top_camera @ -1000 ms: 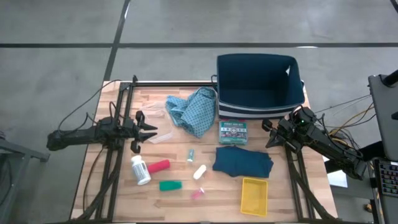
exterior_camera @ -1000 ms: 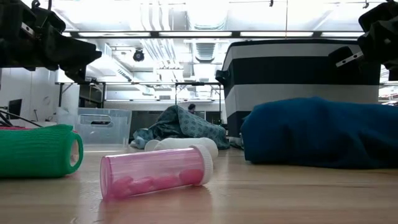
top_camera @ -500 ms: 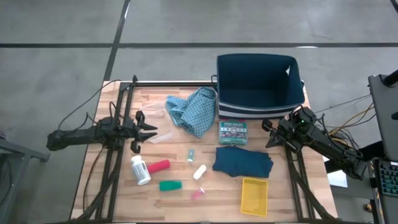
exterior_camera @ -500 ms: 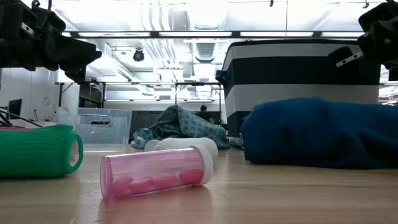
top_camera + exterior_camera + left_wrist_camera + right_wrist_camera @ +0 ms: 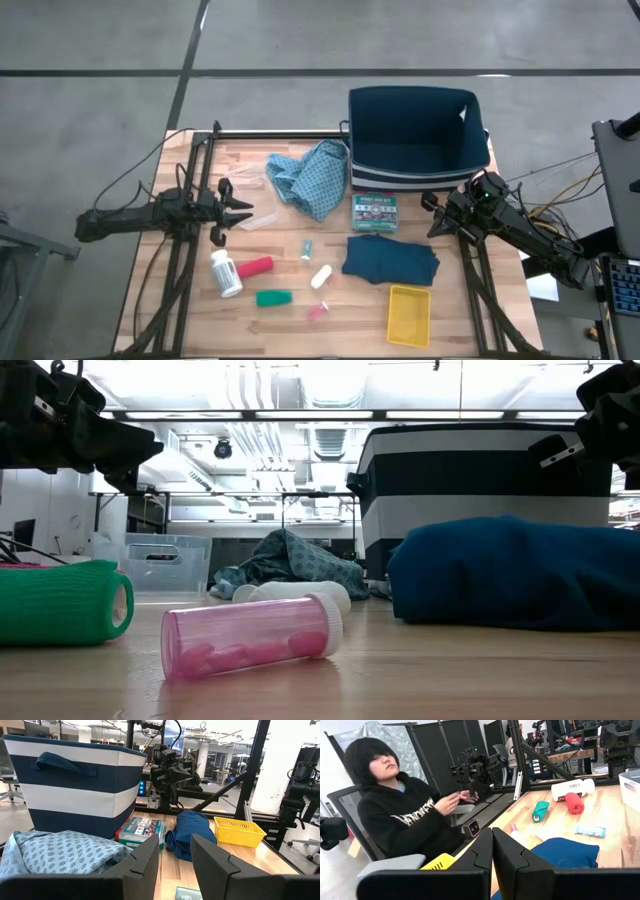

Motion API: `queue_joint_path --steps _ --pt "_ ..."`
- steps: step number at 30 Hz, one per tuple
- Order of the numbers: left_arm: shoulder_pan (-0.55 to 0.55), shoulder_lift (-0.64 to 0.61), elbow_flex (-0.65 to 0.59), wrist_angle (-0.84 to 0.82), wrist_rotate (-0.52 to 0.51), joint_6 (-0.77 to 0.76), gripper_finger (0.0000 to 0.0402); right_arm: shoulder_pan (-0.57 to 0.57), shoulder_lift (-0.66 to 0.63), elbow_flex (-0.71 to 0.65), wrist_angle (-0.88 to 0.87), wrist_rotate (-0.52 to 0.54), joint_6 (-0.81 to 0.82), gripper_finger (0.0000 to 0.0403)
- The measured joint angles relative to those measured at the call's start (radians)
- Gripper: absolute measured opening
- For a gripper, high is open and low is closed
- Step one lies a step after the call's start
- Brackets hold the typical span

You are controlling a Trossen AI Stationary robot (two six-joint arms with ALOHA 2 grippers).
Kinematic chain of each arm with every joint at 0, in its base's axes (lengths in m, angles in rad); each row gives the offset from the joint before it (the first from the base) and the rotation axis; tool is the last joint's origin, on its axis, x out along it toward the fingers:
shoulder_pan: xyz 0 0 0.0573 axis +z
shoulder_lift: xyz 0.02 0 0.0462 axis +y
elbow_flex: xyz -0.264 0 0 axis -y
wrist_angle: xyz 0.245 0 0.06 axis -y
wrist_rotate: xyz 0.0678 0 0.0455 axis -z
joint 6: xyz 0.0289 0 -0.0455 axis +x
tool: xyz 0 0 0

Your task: Pick & place medical supplies in basket/bin

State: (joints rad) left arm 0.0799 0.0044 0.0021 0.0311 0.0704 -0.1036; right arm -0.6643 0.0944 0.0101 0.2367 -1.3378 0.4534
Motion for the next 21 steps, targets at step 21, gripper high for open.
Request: queue_joint_path --steps 21 --pt "0.000 0.000 0.000 0.000 0.000 0.048 0.0118 0.000 0.000 0.000 0.000 0.000 0.000 0.0008"
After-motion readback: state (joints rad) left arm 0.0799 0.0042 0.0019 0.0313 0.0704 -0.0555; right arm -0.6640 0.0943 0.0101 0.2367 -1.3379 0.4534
